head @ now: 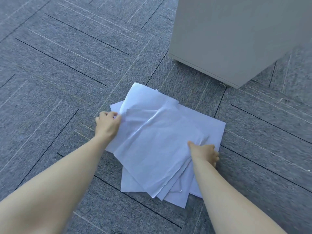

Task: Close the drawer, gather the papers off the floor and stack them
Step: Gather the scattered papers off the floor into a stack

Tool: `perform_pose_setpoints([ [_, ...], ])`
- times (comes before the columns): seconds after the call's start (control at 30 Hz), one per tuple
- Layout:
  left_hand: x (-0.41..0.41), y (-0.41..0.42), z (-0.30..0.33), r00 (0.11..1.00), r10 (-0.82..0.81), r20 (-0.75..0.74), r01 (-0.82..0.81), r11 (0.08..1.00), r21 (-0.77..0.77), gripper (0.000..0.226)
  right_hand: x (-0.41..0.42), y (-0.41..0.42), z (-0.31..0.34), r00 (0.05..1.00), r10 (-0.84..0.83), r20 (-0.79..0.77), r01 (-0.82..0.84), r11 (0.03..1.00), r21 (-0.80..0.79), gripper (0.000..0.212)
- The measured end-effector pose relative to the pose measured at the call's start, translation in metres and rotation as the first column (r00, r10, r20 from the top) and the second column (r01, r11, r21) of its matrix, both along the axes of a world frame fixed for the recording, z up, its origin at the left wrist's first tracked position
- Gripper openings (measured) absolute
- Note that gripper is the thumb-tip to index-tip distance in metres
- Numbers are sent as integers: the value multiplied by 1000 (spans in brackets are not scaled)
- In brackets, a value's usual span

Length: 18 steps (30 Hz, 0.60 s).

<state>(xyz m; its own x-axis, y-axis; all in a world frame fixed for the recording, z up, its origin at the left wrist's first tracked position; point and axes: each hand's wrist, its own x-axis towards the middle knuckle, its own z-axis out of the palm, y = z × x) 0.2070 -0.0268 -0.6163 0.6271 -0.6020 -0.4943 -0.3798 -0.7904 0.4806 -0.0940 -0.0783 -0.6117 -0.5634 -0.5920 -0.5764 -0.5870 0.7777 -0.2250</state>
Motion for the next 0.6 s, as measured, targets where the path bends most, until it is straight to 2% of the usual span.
perform_pose_setpoints([
  [0.1,-4,-7,5,985,-118,124,105,989,107,91,-13,6,0,996,-56,-63,54,998,-30,96],
  [0.17,-8,-16,5,996,-29,90,17,991,133,98,-20,9,-1,989,-132,-68,128,990,-57,97],
  [0.27,-23,-22,4,982,189,-15,-185,974,135,92,-26,8,-4,978,-204,-41,202,978,-57,94],
  [0.37,-37,-12,3,974,204,-98,-184,966,180,76,-28,6,-3,997,-71,-34,71,997,-2,73],
  [0.43,-45,-8,4,976,192,-107,-159,953,258,77,-23,3,0,999,33,38,-32,999,-19,61],
  [0.5,-53,-6,6,989,151,-2,-143,943,302,86,-14,-2,0,982,86,166,-80,996,-47,51],
  [0.57,-57,-3,9,971,203,125,-228,944,237,93,-3,-5,1,944,89,318,-75,996,-55,46],
  [0.6,-54,-2,12,948,297,112,-314,931,185,93,1,-5,0,914,71,399,-56,997,-50,45],
])
